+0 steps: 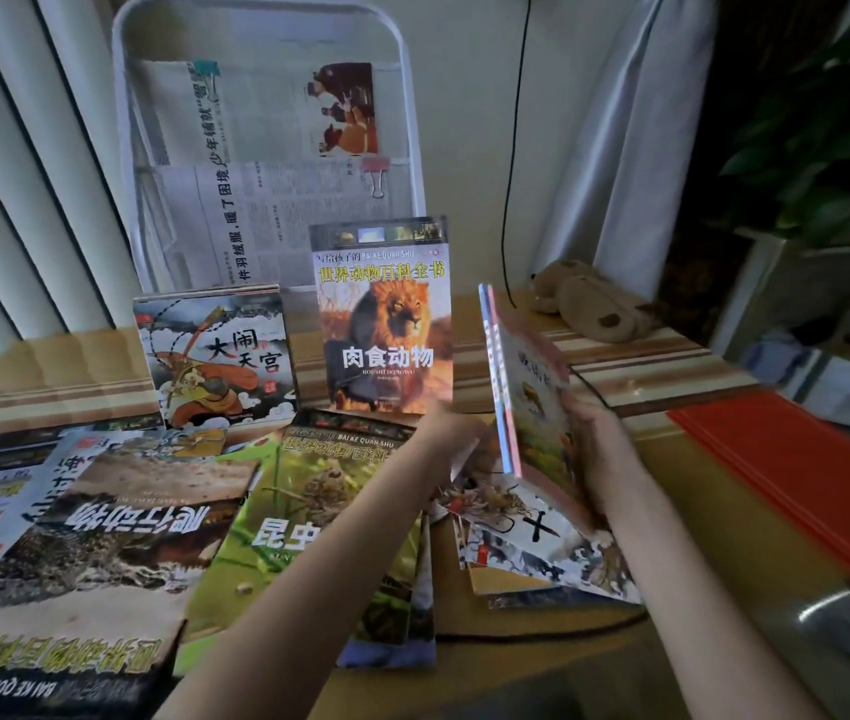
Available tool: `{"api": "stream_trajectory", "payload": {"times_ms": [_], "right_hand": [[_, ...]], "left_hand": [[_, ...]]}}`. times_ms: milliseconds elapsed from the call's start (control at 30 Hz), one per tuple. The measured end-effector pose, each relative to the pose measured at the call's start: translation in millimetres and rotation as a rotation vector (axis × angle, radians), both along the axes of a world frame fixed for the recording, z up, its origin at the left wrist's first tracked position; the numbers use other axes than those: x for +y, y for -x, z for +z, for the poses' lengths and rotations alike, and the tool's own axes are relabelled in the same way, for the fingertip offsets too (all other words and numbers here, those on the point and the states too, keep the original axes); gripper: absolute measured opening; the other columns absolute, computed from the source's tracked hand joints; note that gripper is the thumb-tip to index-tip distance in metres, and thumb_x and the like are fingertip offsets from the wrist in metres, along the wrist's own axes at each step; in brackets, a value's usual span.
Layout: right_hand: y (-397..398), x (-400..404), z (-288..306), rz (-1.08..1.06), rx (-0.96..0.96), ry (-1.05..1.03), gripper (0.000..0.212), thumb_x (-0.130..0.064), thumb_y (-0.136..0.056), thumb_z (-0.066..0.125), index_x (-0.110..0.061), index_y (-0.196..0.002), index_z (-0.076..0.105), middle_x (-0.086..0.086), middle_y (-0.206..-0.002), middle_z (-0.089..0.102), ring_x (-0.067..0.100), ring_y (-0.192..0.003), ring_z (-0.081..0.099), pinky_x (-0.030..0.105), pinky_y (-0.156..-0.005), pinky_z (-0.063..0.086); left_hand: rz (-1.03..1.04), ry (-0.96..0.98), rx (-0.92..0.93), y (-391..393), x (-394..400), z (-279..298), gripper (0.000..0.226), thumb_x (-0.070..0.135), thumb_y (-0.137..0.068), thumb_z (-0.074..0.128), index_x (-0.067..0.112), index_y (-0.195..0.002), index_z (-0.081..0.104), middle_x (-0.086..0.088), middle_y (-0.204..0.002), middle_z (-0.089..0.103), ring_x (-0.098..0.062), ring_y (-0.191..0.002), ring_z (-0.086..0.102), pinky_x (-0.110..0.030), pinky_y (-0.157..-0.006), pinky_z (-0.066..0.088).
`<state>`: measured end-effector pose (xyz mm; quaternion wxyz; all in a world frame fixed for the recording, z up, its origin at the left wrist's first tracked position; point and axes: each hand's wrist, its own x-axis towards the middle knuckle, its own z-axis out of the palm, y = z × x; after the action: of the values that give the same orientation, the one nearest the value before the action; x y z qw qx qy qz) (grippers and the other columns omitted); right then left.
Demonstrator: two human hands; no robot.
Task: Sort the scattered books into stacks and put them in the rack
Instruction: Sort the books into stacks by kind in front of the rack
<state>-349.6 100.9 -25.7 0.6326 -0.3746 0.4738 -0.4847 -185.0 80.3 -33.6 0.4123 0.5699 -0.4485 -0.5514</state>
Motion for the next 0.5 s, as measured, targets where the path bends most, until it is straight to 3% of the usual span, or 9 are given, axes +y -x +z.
{"api": "stream_trajectory", "payload": {"times_ms": [33,100,133,233,400,433,500], "right_hand": [[1.2,1.7,-1.3,0.008,-0.022,-0.003,0.039,-0.042,-0.091,0.049,-0.012,-0.109,0.064,0.011,-0.096,0.071,0.024,-0.087,0.068,0.035,-0.078,0.053],[4.5,1.9,-4.9,0.034,-0.084,-0.014,0.038,-0.041,-0.095,0.043,-0.01,-0.099,0.065,0.008,-0.076,0.071,0.018,-0.064,0.068,0.026,-0.058,0.053],[5.5,1.6,-5.1,0.029,-0.11,-0.023,0.038,-0.04,-0.096,0.042,-0.01,-0.095,0.065,0.007,-0.07,0.07,0.017,-0.059,0.067,0.024,-0.054,0.05],[3.7,1.5,-4.9,0.044,-0.138,-0.038,0.041,-0.042,-0.095,0.043,-0.008,-0.099,0.065,0.008,-0.073,0.071,0.02,-0.061,0.068,0.026,-0.054,0.051],[-3.0,2.0,-4.6,0.086,-0.104,-0.039,0.048,-0.046,-0.091,0.047,-0.008,-0.115,0.063,0.009,-0.084,0.072,0.023,-0.072,0.07,0.032,-0.068,0.051],[-2.9,1.8,-4.6,0.087,-0.104,-0.032,0.048,-0.046,-0.091,0.047,-0.008,-0.116,0.063,0.009,-0.084,0.072,0.023,-0.073,0.07,0.032,-0.068,0.051],[-1.6,0.5,-6.6,0.093,-0.105,-0.021,0.047,-0.046,-0.093,0.044,-0.008,-0.114,0.064,0.008,-0.082,0.072,0.021,-0.071,0.071,0.03,-0.062,0.053]], "left_hand": [[0.017,-0.05,0.026,-3.5,-5.7,0.4,0.022,-0.005,-0.079,0.063,0.0,-0.099,0.056,-0.017,-0.095,0.062,-0.023,-0.078,0.069,-0.035,-0.07,0.06],[0.049,-0.167,0.017,-15.1,-14.5,2.0,0.044,0.005,-0.073,0.072,-0.001,-0.112,0.053,-0.014,-0.105,0.059,-0.027,-0.1,0.061,-0.038,-0.086,0.053],[0.054,-0.2,0.022,-22.0,-17.9,2.7,0.04,0.007,-0.075,0.071,0.001,-0.11,0.053,-0.011,-0.101,0.056,-0.026,-0.102,0.055,-0.036,-0.086,0.049],[-0.006,-0.311,0.08,-38.9,-26.1,3.7,0.016,0.005,-0.085,0.064,0.004,-0.098,0.054,-0.007,-0.085,0.055,-0.02,-0.084,0.054,-0.028,-0.071,0.047],[-0.171,-0.329,0.078,-47.0,-35.8,-0.6,0.005,0.008,-0.089,0.061,0.005,-0.089,0.057,-0.005,-0.082,0.062,-0.014,-0.071,0.059,-0.016,-0.048,0.049],[-0.218,-0.322,0.049,-46.2,-37.4,0.9,0.008,0.011,-0.088,0.063,0.006,-0.09,0.058,-0.005,-0.084,0.061,-0.014,-0.073,0.058,-0.015,-0.05,0.049],[-0.304,-0.309,-0.031,-45.8,-38.0,4.6,0.028,0.023,-0.082,0.071,0.007,-0.101,0.059,-0.004,-0.093,0.061,-0.015,-0.084,0.057,-0.017,-0.069,0.048]]}}
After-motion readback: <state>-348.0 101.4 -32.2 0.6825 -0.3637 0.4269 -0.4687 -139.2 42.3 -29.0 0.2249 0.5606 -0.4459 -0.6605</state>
